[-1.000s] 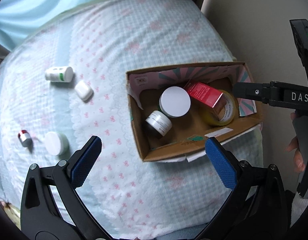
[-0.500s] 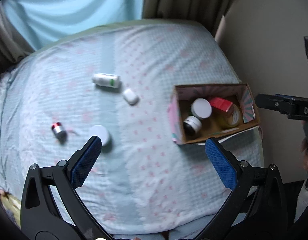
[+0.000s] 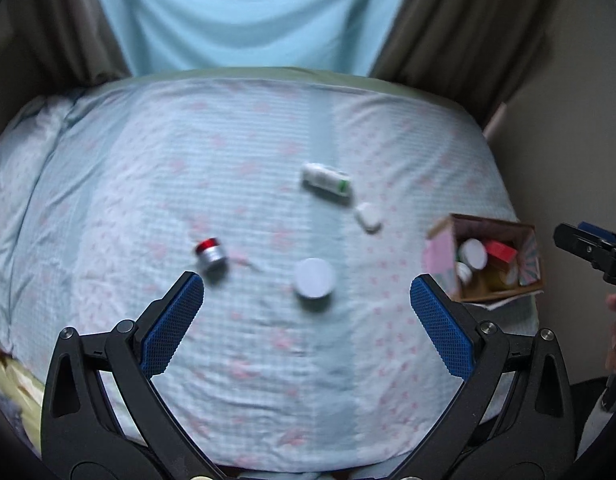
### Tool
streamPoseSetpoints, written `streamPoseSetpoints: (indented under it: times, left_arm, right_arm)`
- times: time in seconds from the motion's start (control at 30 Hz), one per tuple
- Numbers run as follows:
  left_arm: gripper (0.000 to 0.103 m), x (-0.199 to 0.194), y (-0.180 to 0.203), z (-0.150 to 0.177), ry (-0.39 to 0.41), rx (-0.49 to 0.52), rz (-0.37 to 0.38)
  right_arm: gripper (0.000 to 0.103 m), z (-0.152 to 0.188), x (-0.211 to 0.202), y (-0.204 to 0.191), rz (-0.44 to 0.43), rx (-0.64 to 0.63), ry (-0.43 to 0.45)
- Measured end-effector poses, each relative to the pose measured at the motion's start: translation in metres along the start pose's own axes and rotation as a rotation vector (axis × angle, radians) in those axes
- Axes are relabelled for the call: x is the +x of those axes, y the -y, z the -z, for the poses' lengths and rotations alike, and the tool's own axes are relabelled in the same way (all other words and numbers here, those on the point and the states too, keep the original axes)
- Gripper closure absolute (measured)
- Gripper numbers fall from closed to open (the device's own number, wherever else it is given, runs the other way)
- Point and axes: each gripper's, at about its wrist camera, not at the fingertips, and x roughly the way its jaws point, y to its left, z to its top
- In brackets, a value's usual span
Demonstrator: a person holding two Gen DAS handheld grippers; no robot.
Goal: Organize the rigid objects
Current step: 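Move both tools back toward the PROYA jar and earbud case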
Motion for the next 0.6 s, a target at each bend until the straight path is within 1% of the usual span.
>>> streamPoseSetpoints:
  times: [0.1, 0.13, 0.17, 0.23, 0.33, 0.43, 0.6]
  left_arm:
    - [0.000, 0.006, -0.040, -0.001, -0.012, -0.038, -0.017]
    - [0.000, 0.011, -0.057, -0.001, -0.017, -0.057, -0.036]
    - [0.000, 0.015, -0.066, 0.000, -0.021, -0.070, -0.048]
    - [0.000, 0.031, -0.094, 0.002, -0.049, -0.120, -0.057]
    - [0.000, 0.061, -0.124, 0.010, -0.103, -0.187, -0.068]
    - [0.000, 0.091, -0.141, 0.017, -0.139, -0.238, -0.062]
    - [0.000, 0.139, -0.148, 0.023, -0.193, -0.299, -0.067]
  right_arm:
    - [0.000, -0.003, 0.013, -0.026, 0.000, -0.002, -0.009]
    - [0.000, -0.005, 0.019, -0.035, -0.002, -0.001, -0.010]
    - [0.000, -0.006, 0.024, -0.044, -0.013, 0.003, -0.006]
    - [0.000, -0.008, 0.036, -0.058, -0.036, 0.022, -0.002]
    - [0.000, -0.011, 0.059, -0.074, -0.071, 0.049, -0.008]
    - [0.000, -0.015, 0.082, -0.085, -0.080, 0.045, -0.027]
    - [0.000, -0.025, 0.127, -0.088, -0.057, -0.014, -0.081]
